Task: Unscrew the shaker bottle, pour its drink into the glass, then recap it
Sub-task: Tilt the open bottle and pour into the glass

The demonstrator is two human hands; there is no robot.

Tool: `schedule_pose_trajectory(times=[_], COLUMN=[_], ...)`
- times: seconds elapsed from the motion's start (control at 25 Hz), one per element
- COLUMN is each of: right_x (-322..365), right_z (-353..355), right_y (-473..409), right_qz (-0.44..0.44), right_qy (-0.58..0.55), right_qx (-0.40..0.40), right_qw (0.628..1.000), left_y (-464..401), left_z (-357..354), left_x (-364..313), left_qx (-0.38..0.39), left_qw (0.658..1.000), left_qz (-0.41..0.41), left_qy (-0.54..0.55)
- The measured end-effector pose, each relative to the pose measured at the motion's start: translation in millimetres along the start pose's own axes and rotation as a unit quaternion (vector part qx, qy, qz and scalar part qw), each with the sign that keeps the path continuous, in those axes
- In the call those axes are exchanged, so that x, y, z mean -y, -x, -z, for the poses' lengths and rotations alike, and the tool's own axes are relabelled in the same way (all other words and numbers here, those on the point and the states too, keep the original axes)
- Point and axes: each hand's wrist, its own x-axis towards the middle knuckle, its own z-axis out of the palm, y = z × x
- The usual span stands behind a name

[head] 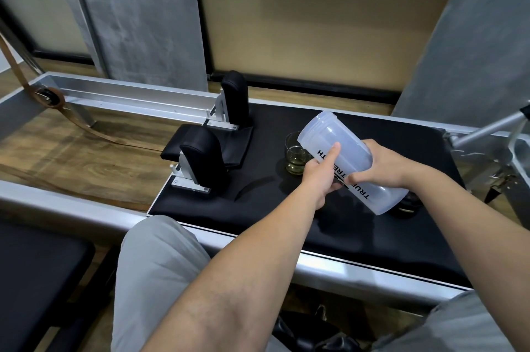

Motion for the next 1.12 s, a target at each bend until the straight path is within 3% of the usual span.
schedule_pose_trajectory(times=[1.12], right_x=[12.9], right_z=[12.0], right_y=[-3.4], right_qz=[-0.016], right_qy=[0.052], right_qx=[0.008], right_qw=[0.998], left_y=[0.8], left_z=[-2.0], left_x=[-9.5], left_qx=[0.0], left_qw=[1.0], left_qz=[0.008], left_qy=[-0.003])
